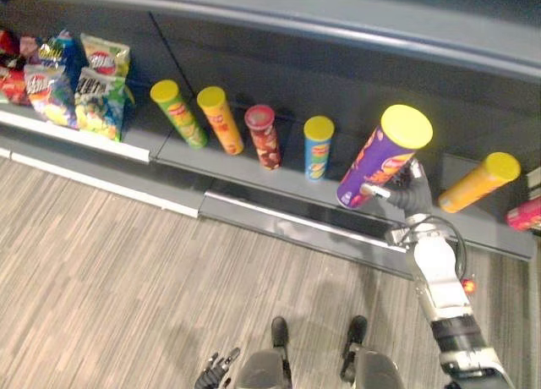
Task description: Put the gum and the chips on the shelf.
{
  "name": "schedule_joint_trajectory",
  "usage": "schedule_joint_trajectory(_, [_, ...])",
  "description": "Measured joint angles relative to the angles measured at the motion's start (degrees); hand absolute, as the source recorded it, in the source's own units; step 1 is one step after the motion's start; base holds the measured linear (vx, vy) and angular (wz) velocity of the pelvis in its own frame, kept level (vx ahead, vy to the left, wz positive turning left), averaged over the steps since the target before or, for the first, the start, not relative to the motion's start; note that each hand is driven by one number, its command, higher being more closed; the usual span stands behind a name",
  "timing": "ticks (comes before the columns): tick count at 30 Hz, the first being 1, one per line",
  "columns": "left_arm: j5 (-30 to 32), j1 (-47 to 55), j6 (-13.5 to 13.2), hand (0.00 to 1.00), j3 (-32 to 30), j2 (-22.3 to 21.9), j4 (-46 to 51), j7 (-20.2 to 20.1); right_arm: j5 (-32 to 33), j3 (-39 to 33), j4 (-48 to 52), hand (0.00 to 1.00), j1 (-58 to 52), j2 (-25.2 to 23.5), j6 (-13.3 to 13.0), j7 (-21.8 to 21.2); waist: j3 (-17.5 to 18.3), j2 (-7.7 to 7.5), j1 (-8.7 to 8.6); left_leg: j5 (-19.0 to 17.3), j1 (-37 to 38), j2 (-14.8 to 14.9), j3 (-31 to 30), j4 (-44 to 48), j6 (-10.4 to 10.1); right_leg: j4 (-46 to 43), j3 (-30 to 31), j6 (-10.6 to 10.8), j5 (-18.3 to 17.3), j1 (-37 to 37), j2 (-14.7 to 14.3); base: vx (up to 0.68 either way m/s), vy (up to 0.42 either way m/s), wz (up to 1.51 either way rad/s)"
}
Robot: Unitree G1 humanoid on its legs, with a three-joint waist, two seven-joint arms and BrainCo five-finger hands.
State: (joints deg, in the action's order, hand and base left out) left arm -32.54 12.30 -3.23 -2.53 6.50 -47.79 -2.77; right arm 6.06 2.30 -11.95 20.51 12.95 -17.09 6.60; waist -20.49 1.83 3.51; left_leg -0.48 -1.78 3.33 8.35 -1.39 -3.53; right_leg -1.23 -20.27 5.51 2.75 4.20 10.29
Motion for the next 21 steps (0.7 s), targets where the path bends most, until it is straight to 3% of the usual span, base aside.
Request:
schedule_joint_trajectory(4, [-0.28, -1.44, -0.01, 0.0, 1.44, -0.03, 0.92, -0.18, -2.48, -1.53, -6.98, 1.0, 7.1, 0.81, -2.03, 5.46, -3.24, 1.67, 0.61, 0.19, -1.68, -0.25, -1.54, 1.08, 0.18, -0.86, -1.17, 0.0, 0.0, 0.71, 0.52, -0.03, 0.004, 0.19])
schedule_joint_trajectory(9, [-0.33, -1.87, 0.12, 0.0, 3.44, 0.28, 2.08, -0.2, -3.33, -2.38, -12.53, 1.0, 12.32, 4.24, -3.19, 11.82, -4.52, 3.05, 1.46, 0.62, -3.61, -0.64, -2.43, 1.6, 0.54, -1.75, -1.4, -0.01, 0.01, 2.48, 1.1, -0.02, 0.01, 0.06])
schedule_joint_trajectory(21, [-0.96, -3.55, 0.83, 0.0, 6.9, 0.98, 2.11, -0.95, -3.9, -4.33, -20.31, 1.0, 19.79, 8.66, -4.16, 20.74, -6.46, 5.63, 1.56, 1.56, -5.36, -0.97, -2.35, 1.36, 0.8, -2.09, -1.08, -0.05, 0.43, 4.72, 1.44, 0.0, 0.002, 0.0])
